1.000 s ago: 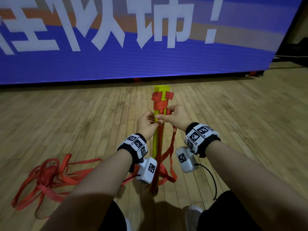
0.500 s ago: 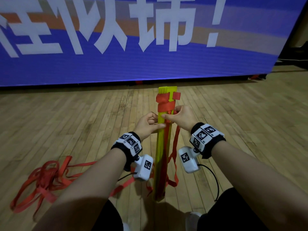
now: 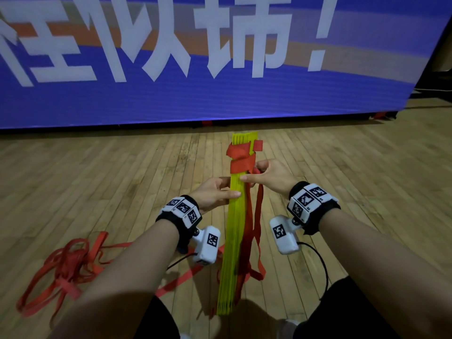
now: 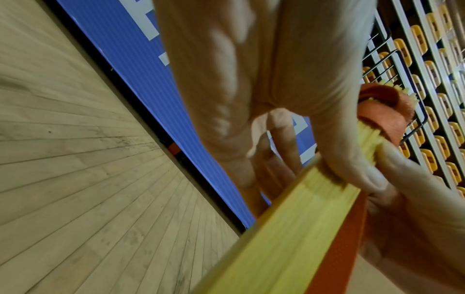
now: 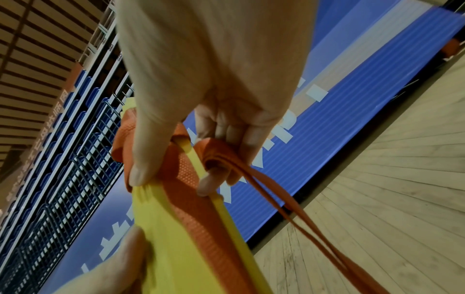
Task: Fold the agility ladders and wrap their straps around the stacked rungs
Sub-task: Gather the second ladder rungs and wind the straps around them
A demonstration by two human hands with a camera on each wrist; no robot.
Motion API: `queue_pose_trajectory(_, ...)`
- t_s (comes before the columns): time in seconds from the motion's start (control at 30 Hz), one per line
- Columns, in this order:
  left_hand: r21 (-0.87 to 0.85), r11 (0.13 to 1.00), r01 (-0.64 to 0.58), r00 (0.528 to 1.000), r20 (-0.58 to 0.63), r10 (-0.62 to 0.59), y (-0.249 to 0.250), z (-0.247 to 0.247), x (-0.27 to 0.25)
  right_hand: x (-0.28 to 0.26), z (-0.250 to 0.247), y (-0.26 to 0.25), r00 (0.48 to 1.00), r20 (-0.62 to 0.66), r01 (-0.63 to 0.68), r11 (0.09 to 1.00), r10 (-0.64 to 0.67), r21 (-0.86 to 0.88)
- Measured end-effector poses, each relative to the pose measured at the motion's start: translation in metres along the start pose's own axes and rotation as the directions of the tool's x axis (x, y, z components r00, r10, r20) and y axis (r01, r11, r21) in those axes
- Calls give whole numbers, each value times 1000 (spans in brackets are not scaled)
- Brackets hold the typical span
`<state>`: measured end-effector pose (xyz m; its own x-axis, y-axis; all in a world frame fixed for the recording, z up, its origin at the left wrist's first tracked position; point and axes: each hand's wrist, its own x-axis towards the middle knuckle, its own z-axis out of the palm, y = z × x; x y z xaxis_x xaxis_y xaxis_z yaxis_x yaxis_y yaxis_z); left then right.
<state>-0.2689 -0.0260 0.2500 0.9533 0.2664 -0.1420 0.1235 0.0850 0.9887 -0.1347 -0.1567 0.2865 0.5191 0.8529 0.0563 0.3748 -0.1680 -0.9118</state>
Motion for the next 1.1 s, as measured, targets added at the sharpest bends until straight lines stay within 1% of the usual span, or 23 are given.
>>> queue_pose_trajectory(0.1,7,1000,21,1000,-10,-21,0,-2,-1,4,-1,4,999,35,0,1000,-1,24)
queue_pose_trajectory(0.27,7,1000,-9,1000,0,9,0,2,-3,4,-3,4,996,88,14,997,-21,73)
queue_pose_trajectory(0.37,25,999,-35,998,-49,36,0,3,-1,5,-3,6,996,85,28,998,-34,63)
queue_pose_trajectory(0.43,68,997,-48,995,-86,54,0,2,-1,5,-3,7,995,86,44,998,-47,45)
queue_pose_trajectory(0.57,123,992,-28,986,-162,48,0,5,1,4,-4,10,998,63,25,998,-22,-61)
queue_pose_trajectory(0.63,133,991,-9,975,-219,38,0,7,2,6,-4,12,1000,30,-6,993,9,-114)
queue_pose_trajectory(0.7,155,988,1,962,-269,41,0,8,4,7,-4,11,1000,4,-18,994,18,-104)
queue_pose_trajectory(0.8,165,986,5,947,-317,48,1,9,7,6,-3,8,1000,9,10,999,-10,-52)
queue_pose_trajectory(0.9,175,984,12,926,-375,55,1,12,9,7,-1,9,999,8,32,999,-32,-41)
queue_pose_trajectory(1.0,221,975,0,895,-436,99,-1,17,12,10,0,13,999,-25,32,998,-33,-59)
queue_pose_trajectory(1.1,270,963,-11,869,-474,143,-1,21,16,10,3,11,998,-63,-5,996,-1,-94)
